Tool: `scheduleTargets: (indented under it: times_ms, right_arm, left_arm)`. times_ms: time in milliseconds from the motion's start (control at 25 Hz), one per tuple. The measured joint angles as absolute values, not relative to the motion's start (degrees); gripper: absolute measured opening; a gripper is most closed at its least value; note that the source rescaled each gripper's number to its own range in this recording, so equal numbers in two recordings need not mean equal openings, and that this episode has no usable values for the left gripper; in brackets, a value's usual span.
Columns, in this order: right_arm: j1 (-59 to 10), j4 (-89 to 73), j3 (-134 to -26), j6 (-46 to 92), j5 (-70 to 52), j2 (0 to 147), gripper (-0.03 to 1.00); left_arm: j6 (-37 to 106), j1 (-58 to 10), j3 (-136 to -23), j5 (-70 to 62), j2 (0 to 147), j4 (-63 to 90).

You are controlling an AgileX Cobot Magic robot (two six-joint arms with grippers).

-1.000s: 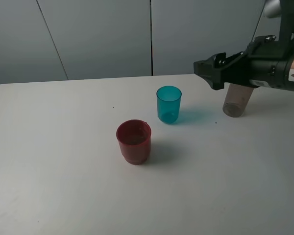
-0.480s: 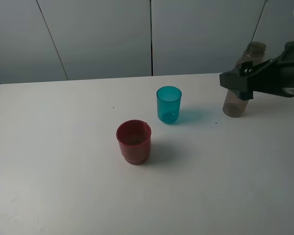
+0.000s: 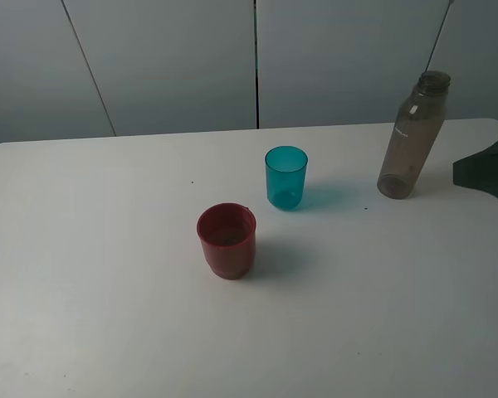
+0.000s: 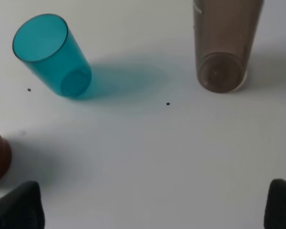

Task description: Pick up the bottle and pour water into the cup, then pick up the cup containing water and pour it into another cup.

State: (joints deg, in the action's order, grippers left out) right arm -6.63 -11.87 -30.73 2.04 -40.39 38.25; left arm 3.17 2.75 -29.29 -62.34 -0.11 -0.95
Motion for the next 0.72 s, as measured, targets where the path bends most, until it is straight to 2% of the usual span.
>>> scheduleTargets:
  times_ms: [400,720]
  right_arm:
    - [-6.2,-8.1,-38.0,1.5,-60.4,17.1,0.99]
    - [-6.2,-7.1,-38.1,1.5,-65.7,6.6,0.99]
  left_arm:
    - [3.2,2.8,-29.3,-62.3,-0.1,-1.0]
    - [3.2,2.8,-29.3,-62.3,-0.1,-1.0]
